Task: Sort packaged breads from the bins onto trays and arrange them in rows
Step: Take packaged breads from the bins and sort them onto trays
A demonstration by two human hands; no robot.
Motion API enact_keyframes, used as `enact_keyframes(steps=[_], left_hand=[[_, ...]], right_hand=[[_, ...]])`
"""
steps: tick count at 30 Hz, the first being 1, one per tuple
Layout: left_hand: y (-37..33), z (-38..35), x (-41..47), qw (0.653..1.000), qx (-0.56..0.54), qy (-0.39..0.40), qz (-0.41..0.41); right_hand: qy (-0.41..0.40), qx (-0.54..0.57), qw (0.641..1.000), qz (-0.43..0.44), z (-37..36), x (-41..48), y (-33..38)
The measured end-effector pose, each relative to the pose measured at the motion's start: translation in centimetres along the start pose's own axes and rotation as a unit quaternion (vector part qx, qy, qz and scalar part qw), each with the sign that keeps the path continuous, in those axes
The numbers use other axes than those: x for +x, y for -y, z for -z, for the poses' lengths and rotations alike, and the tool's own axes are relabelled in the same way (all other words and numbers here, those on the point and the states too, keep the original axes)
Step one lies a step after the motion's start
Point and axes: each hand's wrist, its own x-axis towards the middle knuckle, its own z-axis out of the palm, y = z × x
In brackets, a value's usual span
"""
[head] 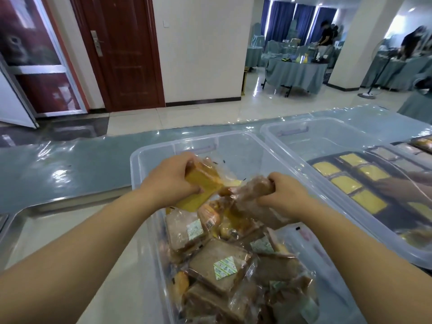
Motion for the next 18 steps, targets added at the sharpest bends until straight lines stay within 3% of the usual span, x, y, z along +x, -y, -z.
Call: enact_keyframes(steps=[4,9,14,18], left_hand=[[-1.6,2.1,-1.9,0.979,-0.155,-0.133,-0.002],[-2.2,4.6,-5.4,0.937,-0.255,-0.236,0.03],[0.4,7.0,-10.0,0.902,-0.304,-0.299,0.076],[4.5,9.3,-14.0,0.882,-0.324,-0.321,0.117]], right_hand=[[-0.077,0.166,0.983,-0.017,1.3,-0.8,1.2],[-0.138,0.349,0.927,0.024,2.7,-2.8,4.5],[-0.111,0.45,0.884,0.056,3.0,-6.0,10.8],[-0.085,0.43,0.894,0.088,1.1,-8.0,16.6]])
